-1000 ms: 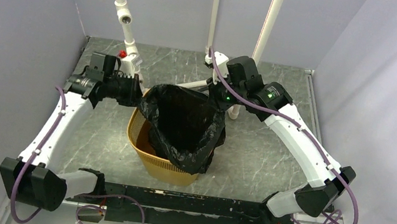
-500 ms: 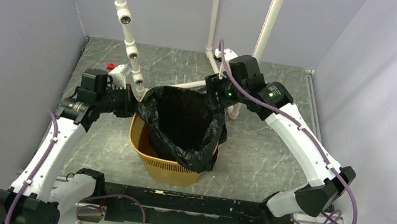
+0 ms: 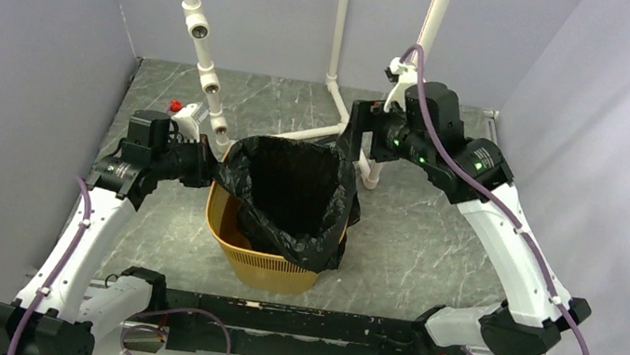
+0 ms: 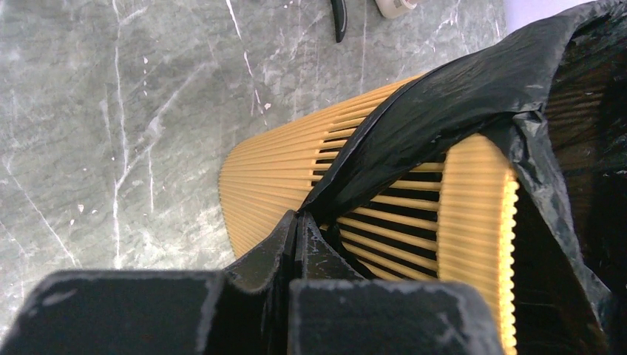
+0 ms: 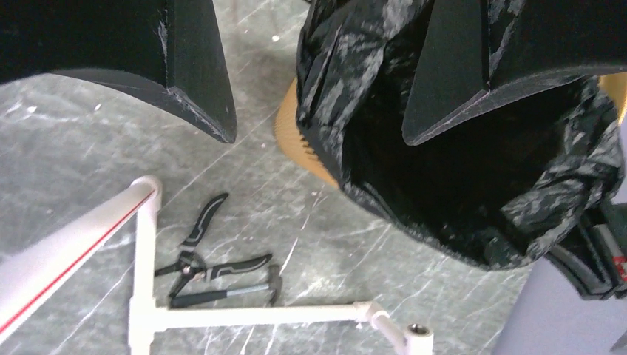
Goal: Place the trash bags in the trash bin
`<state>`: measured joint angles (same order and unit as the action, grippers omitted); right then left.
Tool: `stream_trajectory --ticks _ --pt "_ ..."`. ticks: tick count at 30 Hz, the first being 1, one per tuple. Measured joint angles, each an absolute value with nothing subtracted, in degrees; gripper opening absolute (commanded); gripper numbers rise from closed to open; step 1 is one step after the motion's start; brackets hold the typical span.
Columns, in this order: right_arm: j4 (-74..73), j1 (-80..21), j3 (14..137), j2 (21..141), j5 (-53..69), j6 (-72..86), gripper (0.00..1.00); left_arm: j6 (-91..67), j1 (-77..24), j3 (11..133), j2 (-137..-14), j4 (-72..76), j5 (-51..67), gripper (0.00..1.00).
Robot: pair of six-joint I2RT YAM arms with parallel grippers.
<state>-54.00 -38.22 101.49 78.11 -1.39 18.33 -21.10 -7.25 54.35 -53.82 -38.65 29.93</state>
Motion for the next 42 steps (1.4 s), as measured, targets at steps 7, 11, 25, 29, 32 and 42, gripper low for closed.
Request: stream_trajectory --ticks 7,11,25,29,32,42 --pt "-54.11 -38.17 86.50 66.46 2.85 26.87 0.81 -20.18 -7.20 55.99 -55.22 -40.14 30.20 0.03" --pt "-53.80 -38.17 80.18 58.39 3.70 31.22 0.79 -20.12 -7.20 56.36 -55.33 -40.62 30.17 0.03" --pt "-46.81 -43.53 80.79 54.28 14.46 34.02 0.54 -19.62 -7.20 58.85 -55.18 -43.24 30.06 0.03" --pt "-47.88 -46.06 79.29 55.33 6.81 35.92 0.53 -19.62 -7.20 58.85 -55.16 -43.75 30.09 0.03" --pt "-47.92 -46.04 72.77 51.42 2.63 38.54 0.51 -19.62 -7.20 58.85 -55.11 -43.99 30.06 0.03" --pt "-46.37 -46.06 63.64 45.01 -2.02 43.42 0.46 -19.38 -7.20 58.85 -54.89 -44.27 30.11 0.03"
